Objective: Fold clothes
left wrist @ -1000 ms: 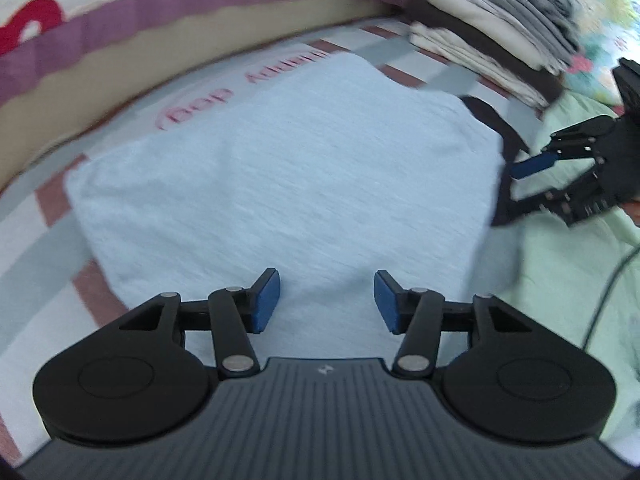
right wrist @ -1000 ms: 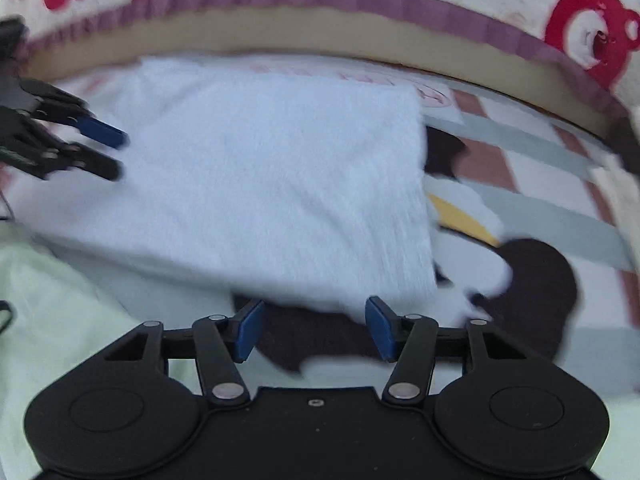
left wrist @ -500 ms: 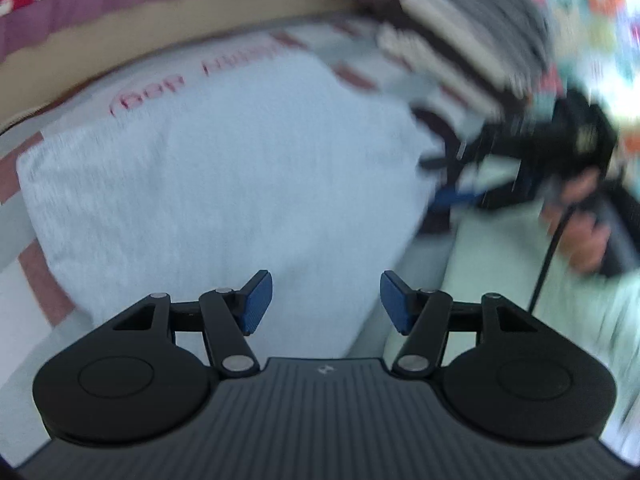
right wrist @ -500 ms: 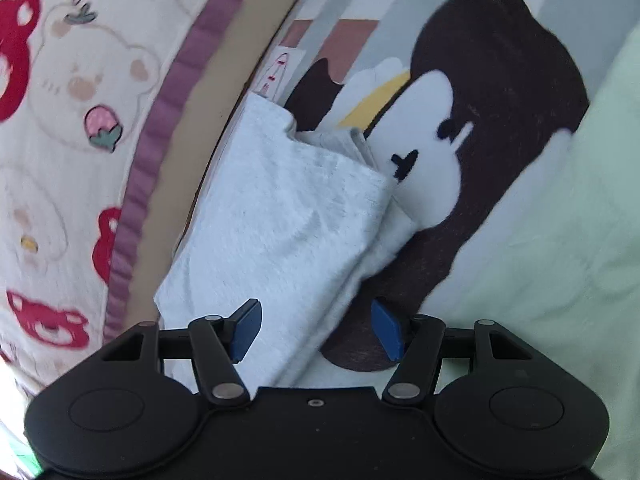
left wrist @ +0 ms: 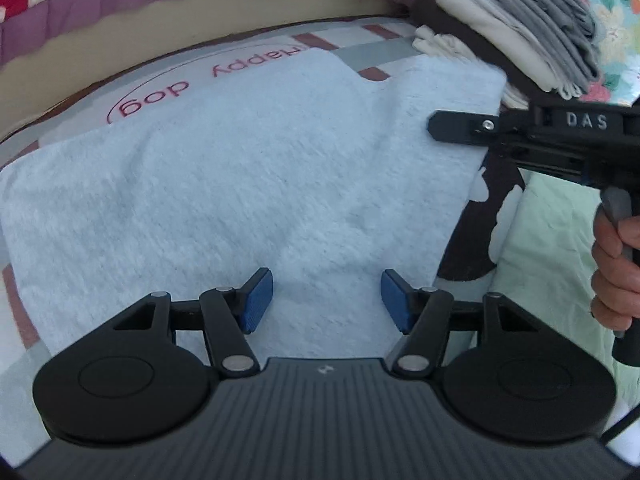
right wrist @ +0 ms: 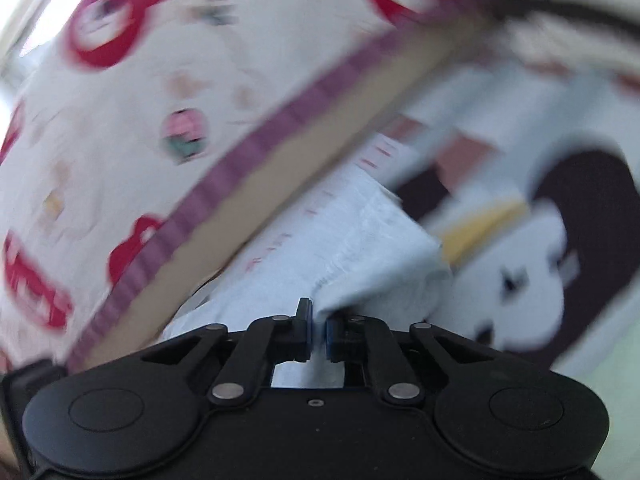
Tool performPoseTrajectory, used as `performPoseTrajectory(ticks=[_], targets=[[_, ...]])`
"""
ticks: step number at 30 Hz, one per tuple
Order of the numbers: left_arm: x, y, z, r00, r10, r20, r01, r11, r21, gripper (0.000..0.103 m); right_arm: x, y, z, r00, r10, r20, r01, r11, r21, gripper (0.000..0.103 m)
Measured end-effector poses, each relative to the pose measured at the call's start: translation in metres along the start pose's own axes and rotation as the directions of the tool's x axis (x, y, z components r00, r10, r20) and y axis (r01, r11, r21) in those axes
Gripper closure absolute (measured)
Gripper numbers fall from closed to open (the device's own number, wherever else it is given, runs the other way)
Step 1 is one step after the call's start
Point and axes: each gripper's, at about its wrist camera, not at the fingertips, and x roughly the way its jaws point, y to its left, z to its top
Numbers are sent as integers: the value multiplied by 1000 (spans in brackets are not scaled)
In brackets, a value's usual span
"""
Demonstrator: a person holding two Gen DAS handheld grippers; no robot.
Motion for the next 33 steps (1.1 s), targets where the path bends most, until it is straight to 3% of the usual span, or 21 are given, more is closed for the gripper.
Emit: performPoseTrajectory(ticks=[4, 7, 13, 17, 19, 22, 23, 25, 28, 30, 31, 33], targets=[[0, -1, -2, 1000, 6, 3, -6, 1000, 0, 43, 1, -20, -4, 998, -50, -39, 54, 992, 115, 87], [-1, 2, -2, 1000, -9, 5, 9, 1000, -30, 43, 4, -27, -11, 997, -43, -68, 54, 986, 160, 68], [1, 25, 3, 998, -61, 8, 62, 986, -155, 44, 6, -29, -19, 990, -28, -140, 66, 960, 271, 66], [-2, 41, 3, 996, -89, 16, 90, 972, -216, 45, 10, -31, -23, 985, -42, -165, 97, 936, 338, 44], [-2, 42, 0, 993, -117, 7, 116, 970, -216, 45, 18, -24, -15, 988, -34, -154, 82, 947, 312, 42], [-1, 38, -5, 988, -153, -23, 145, 968, -203, 46, 37, -10, 7, 990, -72, -121, 93, 979, 180, 43], [-3, 35, -7, 987, -154, -38, 145, 973, -181, 46, 43, -11, 11, 993, -75, -92, 90, 982, 166, 50], [-9, 33, -9, 987, -140, -76, 129, 982, -137, 46, 49, -5, 15, 996, -61, -72, 70, 990, 125, 75], [-32, 50, -14, 994, -75, -77, 63, 987, -148, 46, 33, 23, 20, 999, -19, -31, 17, 996, -89, 80], [-59, 78, -21, 998, -59, -16, 53, 970, -235, 46, 21, 50, 24, 1000, -7, -14, 3, 956, -292, 81], [-71, 94, -26, 998, -56, 12, 57, 954, -296, 46, 16, 66, 24, 1000, -11, -9, 7, 915, -404, 82], [-88, 116, -38, 997, -51, 60, 70, 930, -362, 46, 11, 105, 19, 1000, -24, 12, 26, 775, -632, 82]])
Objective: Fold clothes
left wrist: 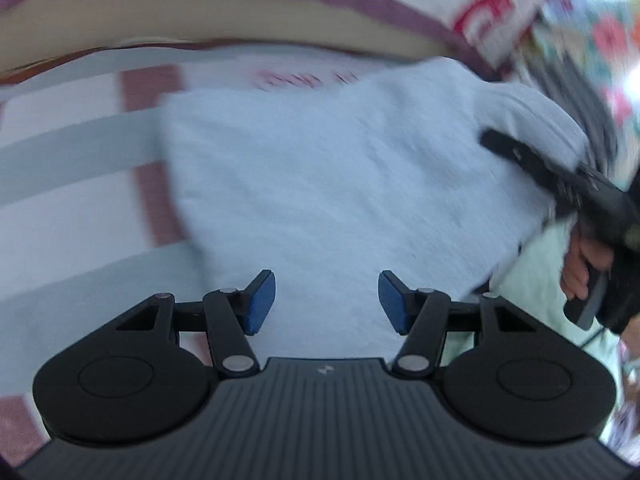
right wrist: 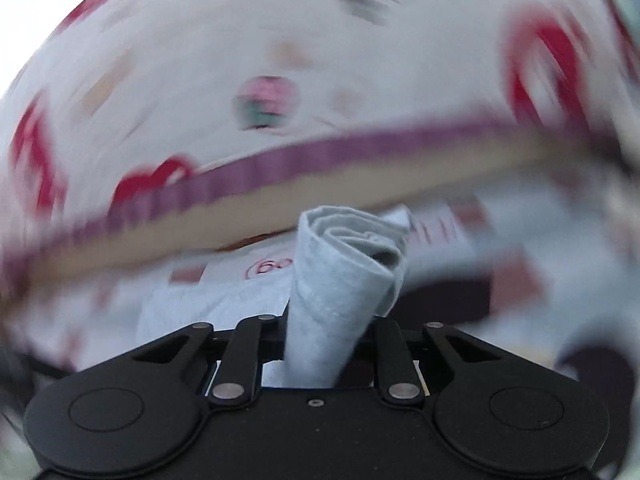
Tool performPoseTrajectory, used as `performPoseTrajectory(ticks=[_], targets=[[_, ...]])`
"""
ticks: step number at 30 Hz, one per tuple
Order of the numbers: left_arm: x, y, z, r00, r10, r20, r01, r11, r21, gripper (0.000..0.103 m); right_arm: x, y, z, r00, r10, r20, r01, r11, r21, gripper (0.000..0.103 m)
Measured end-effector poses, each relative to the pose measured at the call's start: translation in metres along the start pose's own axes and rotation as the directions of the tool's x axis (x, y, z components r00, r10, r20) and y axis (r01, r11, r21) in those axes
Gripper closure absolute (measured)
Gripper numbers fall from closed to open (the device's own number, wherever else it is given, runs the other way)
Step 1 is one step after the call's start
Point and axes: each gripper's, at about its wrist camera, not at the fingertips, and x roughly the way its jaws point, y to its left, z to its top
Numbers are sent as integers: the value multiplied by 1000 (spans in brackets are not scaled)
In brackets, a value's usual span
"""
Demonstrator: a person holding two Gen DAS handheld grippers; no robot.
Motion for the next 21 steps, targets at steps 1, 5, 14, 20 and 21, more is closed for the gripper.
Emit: performPoseTrajectory(ticks=[1, 5, 14, 20, 21], targets=[[-6, 10, -2, 1000, -10, 24, 10, 1000, -21, 46, 1, 17, 8, 1000, 1, 5, 0, 994, -106, 82], [-12, 36, -5, 994, -32, 107, 44, 993, -112, 47, 10, 87, 12, 999, 29, -20, -35, 888, -458, 83], [-12, 54, 3, 979, -89, 183, 126, 971, -201, 47, 39, 135, -24, 975, 119, -186, -205, 798, -567, 86], [-17, 66, 6, 936, -226, 268, 302, 910, -284, 46, 25, 119, -2, 961, 213, -175, -265, 888, -376, 87], [-16, 67, 8, 935, -233, 267, 309, 905, -292, 45, 24, 119, -3, 957, 228, -177, -278, 893, -354, 87]])
